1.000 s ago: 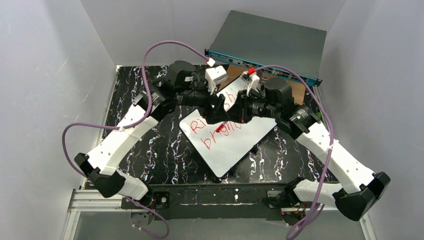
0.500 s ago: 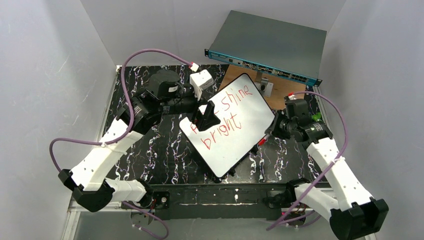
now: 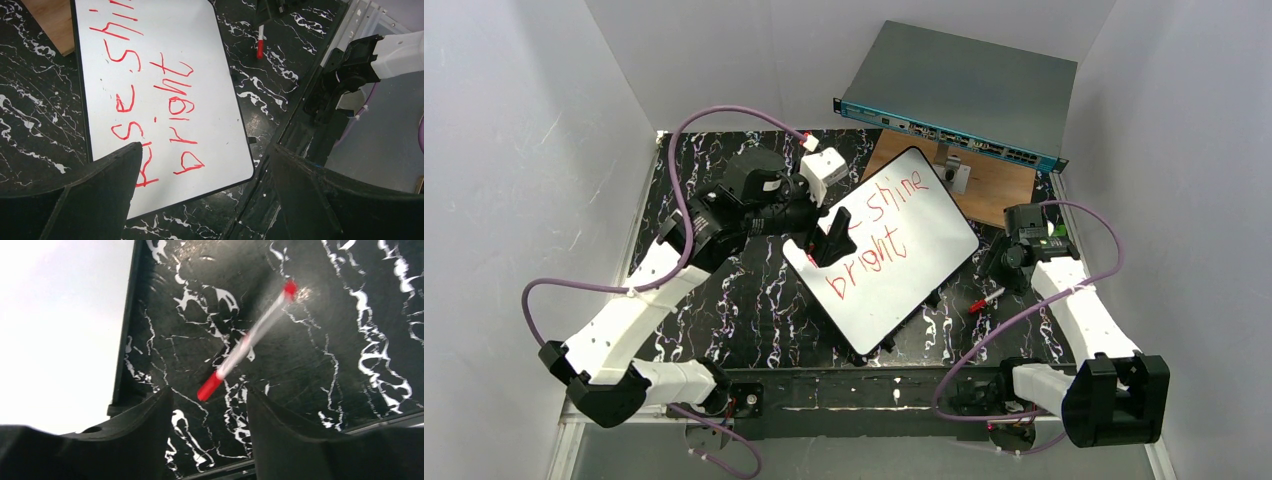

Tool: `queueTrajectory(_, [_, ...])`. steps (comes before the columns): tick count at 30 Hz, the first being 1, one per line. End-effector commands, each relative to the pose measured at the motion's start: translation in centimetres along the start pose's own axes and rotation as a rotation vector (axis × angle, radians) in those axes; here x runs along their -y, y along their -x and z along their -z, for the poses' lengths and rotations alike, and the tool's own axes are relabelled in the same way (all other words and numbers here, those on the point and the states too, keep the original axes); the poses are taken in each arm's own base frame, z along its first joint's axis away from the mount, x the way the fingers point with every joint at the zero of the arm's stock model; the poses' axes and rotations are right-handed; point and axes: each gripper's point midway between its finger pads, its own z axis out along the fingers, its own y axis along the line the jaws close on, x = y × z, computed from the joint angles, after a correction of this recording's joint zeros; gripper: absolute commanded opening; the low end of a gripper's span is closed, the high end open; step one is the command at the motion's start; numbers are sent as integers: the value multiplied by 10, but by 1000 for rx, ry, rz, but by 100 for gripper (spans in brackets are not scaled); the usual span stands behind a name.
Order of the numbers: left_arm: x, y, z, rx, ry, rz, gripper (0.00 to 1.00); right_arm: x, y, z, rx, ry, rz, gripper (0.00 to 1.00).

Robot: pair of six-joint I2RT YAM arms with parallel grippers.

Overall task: Write a sentence on the whiteboard
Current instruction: Place the whiteboard marker at the center of the board, then reset both arms

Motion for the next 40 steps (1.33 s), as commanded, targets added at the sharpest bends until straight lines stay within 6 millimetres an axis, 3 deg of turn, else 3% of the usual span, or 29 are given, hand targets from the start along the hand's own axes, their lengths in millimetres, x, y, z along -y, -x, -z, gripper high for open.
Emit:
queueTrajectory(1, [0, -3, 15, 12, 25, -11, 98, 14, 16, 1, 77, -76, -17, 66])
queueTrajectory(5, [-2, -5, 13, 9, 34, -7, 98, 27, 24, 7, 103, -159, -30, 75])
queueTrajectory(9, [-6, -3, 10, 12, 51, -2, 98, 19, 42, 26, 155, -126, -17, 78])
queueTrajectory(14, [-15, 2, 6, 17, 94, -9, 98, -20, 79, 84, 326, 125, 9, 80])
queueTrajectory(18, [-27, 8, 4, 23, 150, -27, 98, -35, 102, 135, 448, 241, -80, 81])
queueTrajectory(23, [-44, 16, 7, 25, 242, -49, 98, -45, 108, 174, 479, 331, -126, 82])
queueTrajectory(27, [-50, 22, 11, 33, 276, -65, 98, -49, 107, 189, 485, 375, -150, 83])
queueTrajectory(40, [-53, 20, 16, 33, 305, -57, 98, -63, 112, 209, 555, 497, -125, 84])
